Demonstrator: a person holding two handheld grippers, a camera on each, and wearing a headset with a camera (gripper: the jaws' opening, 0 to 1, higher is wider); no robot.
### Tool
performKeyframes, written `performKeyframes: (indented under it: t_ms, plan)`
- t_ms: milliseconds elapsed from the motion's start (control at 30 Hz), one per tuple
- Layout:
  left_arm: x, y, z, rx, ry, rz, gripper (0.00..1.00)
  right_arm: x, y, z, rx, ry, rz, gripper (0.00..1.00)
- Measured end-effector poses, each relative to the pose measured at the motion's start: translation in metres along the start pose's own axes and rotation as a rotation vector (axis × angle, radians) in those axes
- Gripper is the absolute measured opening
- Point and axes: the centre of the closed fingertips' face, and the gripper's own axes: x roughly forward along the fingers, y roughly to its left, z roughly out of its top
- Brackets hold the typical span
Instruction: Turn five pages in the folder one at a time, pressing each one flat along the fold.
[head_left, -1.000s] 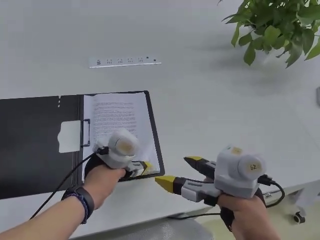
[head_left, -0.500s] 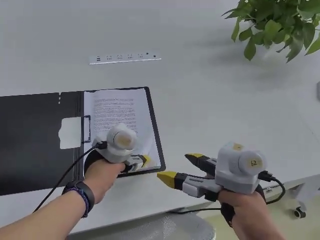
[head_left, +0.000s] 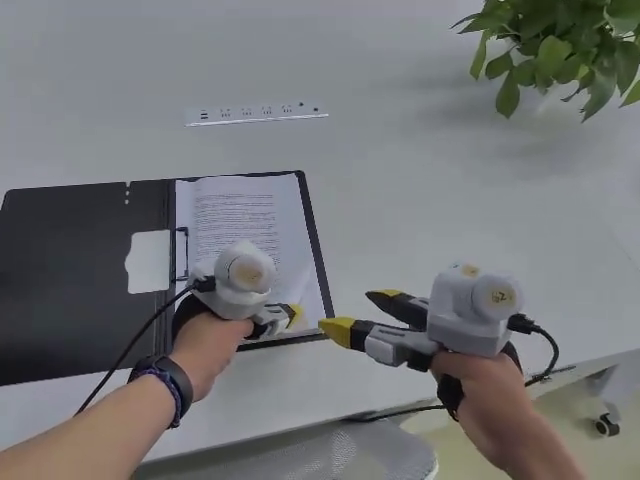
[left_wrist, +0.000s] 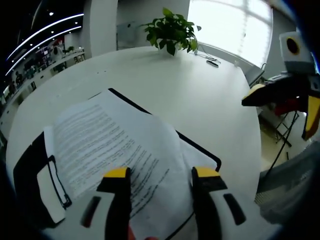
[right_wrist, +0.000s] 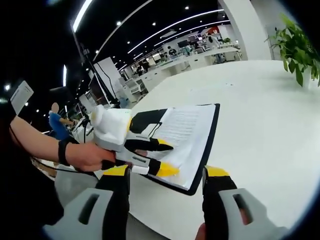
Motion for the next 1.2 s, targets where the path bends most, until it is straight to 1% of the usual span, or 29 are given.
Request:
performKeyframes:
  t_ms: [67, 200, 233, 267, 367, 467, 533, 633, 800, 967, 1033, 1200]
  plan:
    - [0.000, 0.000, 0.000, 0.000, 0.000, -0.001, 0.49, 0.011, -0.004, 0.003, -0.001, 0.007, 0.002, 0.56]
    - [0.000, 0.000, 0.000, 0.000, -0.001, -0.003, 0.49, 0.029, -0.005, 0.011, -0.003, 0.014, 0.021, 0.55]
    - [0.000, 0.000, 0.000, 0.000, -0.001, -0.003, 0.49, 0.034, -0.006, 0.010, -0.032, 0.033, 0.022, 0.55]
    - [0.000, 0.000, 0.000, 0.000, -0.002, -0.002, 0.49, 0.038, -0.007, 0.011, -0.034, 0.036, 0.022, 0.54]
    - [0.000, 0.000, 0.000, 0.003, -0.004, -0.001, 0.49, 0.052, -0.010, 0.013, 0.000, 0.040, 0.043, 0.53]
    - [0.000, 0.000, 0.000, 0.000, -0.007, -0.002, 0.49, 0.063, -0.014, 0.011, 0.031, 0.043, 0.048, 0.50]
    - [0.000, 0.000, 0.000, 0.000, -0.007, -0.002, 0.49, 0.071, -0.017, 0.007, 0.059, 0.052, 0.054, 0.49]
    - [-0.001, 0.000, 0.000, -0.002, -0.006, -0.006, 0.49, 0.080, -0.022, 0.001, 0.070, 0.081, 0.055, 0.48]
    - [-0.001, 0.001, -0.001, 0.000, -0.002, -0.011, 0.49, 0.089, -0.027, -0.001, 0.104, 0.085, 0.060, 0.46]
    - [-0.001, 0.000, -0.001, -0.003, -0.003, -0.009, 0.49, 0.096, -0.027, -0.007, 0.118, 0.104, 0.071, 0.44]
    - [-0.002, 0.000, -0.001, -0.001, -0.002, -0.012, 0.49, 0.096, -0.026, -0.007, 0.129, 0.100, 0.076, 0.43]
    - [-0.005, -0.002, -0.002, 0.000, -0.003, -0.021, 0.51, 0.096, -0.026, -0.006, 0.135, 0.082, 0.081, 0.33]
